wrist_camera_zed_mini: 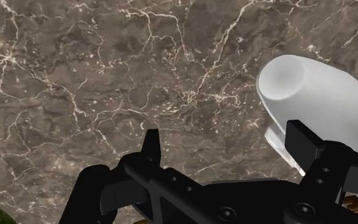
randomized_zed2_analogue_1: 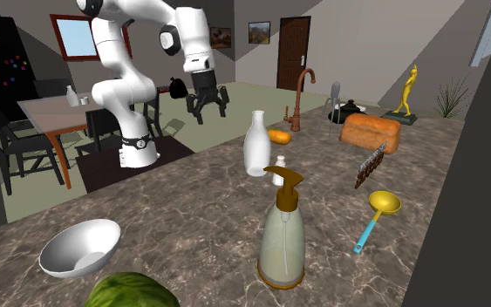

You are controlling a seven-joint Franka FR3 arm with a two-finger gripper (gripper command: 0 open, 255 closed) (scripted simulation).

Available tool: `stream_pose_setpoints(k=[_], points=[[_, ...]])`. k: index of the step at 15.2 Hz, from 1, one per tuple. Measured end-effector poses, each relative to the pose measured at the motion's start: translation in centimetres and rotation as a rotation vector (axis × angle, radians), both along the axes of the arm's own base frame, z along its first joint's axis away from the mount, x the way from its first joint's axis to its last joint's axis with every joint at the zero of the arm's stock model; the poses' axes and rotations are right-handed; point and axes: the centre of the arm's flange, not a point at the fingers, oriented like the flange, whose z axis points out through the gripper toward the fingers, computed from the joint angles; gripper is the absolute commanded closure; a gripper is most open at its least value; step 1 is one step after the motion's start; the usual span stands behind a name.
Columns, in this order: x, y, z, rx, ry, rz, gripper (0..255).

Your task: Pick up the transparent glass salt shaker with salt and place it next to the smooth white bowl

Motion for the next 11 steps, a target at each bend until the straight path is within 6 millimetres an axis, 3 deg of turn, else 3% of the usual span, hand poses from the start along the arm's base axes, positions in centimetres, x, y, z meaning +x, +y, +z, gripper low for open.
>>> stream_pose_setpoints(k=[9,11], points=[[6.1,6.9,-6.8,0.025,-0.049,0.063,0],[7.9,8.2,-7.1,0.035,-0.078,0.072,0]])
